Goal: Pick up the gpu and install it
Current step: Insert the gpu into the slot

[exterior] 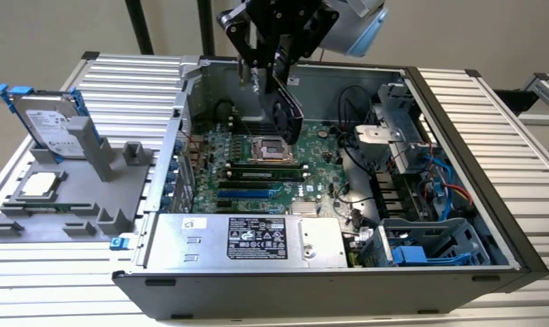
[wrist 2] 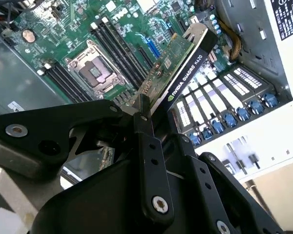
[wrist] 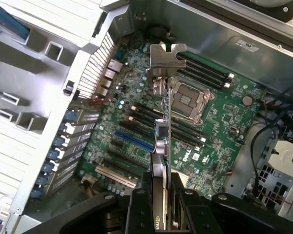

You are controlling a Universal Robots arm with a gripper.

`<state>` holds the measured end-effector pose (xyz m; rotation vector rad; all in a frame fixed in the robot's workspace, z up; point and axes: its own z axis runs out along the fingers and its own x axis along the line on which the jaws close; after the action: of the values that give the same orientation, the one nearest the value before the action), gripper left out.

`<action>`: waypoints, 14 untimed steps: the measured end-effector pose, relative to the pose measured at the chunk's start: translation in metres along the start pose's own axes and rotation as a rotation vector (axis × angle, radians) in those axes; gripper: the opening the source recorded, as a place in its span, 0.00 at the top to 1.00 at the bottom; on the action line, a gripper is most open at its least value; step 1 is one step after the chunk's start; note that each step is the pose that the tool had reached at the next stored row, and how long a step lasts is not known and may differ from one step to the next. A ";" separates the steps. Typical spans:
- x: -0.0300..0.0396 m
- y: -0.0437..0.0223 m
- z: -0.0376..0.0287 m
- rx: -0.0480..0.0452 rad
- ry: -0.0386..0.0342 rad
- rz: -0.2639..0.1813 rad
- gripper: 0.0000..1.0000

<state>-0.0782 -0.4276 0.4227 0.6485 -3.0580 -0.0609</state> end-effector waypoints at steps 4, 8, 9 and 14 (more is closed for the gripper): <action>0.0000 0.0000 0.0000 0.0002 0.0013 -0.033 1.00; 0.0000 0.0000 0.0000 0.0004 0.0028 -0.067 1.00; 0.0000 0.0000 0.0000 0.0005 0.0031 -0.075 1.00; 0.0000 0.0000 0.0000 0.0008 0.0048 -0.116 1.00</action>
<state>-0.0782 -0.4276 0.4227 0.8240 -3.0132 -0.0593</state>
